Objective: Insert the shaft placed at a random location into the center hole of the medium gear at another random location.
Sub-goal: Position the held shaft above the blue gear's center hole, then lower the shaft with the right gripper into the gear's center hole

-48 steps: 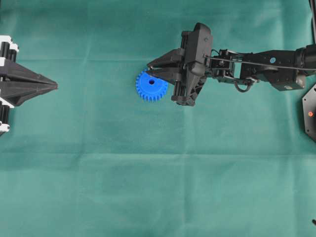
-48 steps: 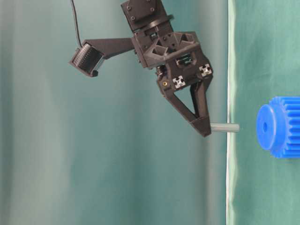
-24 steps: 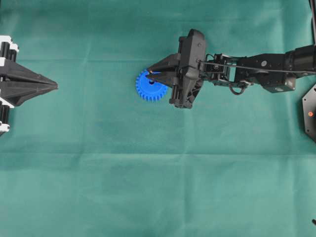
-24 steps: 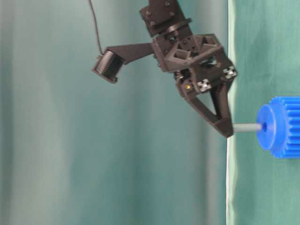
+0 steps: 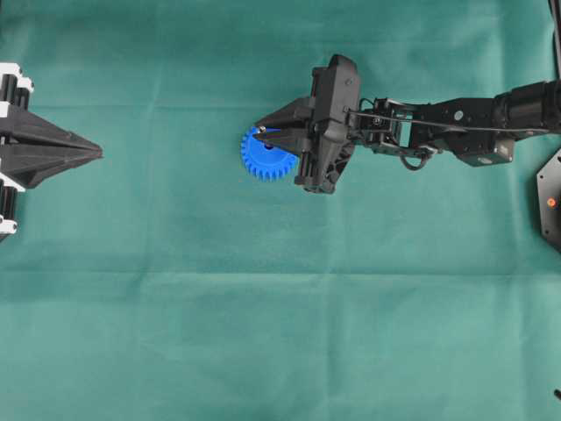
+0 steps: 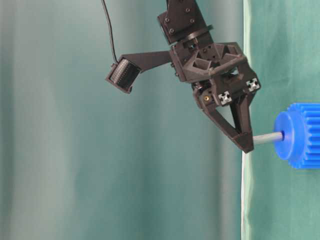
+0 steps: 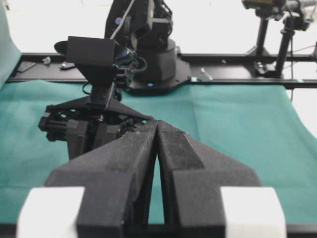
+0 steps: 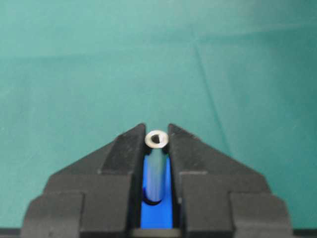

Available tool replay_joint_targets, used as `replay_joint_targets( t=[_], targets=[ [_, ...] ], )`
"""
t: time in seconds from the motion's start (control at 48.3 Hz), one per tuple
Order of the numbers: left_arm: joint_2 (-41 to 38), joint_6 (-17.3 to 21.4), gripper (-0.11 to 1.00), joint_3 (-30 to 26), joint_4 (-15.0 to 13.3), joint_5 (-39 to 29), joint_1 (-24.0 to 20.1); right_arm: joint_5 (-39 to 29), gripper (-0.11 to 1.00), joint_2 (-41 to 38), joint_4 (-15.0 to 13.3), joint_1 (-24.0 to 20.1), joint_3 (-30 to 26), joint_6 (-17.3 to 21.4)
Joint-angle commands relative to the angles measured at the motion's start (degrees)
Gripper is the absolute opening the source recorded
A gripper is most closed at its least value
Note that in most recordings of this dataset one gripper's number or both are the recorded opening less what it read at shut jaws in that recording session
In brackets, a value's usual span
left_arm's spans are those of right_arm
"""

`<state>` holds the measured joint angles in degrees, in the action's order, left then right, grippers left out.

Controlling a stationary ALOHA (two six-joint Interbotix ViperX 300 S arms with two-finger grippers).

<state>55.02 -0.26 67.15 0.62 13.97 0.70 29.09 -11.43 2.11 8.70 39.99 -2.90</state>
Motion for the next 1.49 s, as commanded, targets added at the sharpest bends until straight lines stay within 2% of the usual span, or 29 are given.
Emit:
replay_joint_targets(
  t=[0.0,0.456,0.767,1.098,1.285,1.471],
  targets=[
    [-0.53,0.00,0.00,-1.23,0.09,0.26,-0.09,0.09,0.14,0.70,0.26,0.00,-0.44,-0.53],
    [-0.53,-0.09,0.00,-1.32,0.09,-0.09,-0.09,0.09,0.14,6.68,-0.18,0.00,0.09,-0.88],
    [-0.53,0.00,0.00,-1.32,0.09,-0.09,-0.09,0.62,0.14,6.24,-0.18,-0.53,0.09,-0.79],
    [-0.44,0.00,0.00,-1.32,0.09,-0.09,-0.09,2.72,0.14,2.46,0.18,-0.53,0.09,-0.35],
    [-0.53,0.00,0.00,-1.32,0.09,-0.09,-0.18,2.81,0.14,0.88,1.41,-0.53,0.18,-0.35],
    [-0.44,0.00,0.00,-1.32,0.09,-0.09,-0.44,2.81,0.14,0.70,1.49,-0.53,0.35,-0.26]
  ],
)
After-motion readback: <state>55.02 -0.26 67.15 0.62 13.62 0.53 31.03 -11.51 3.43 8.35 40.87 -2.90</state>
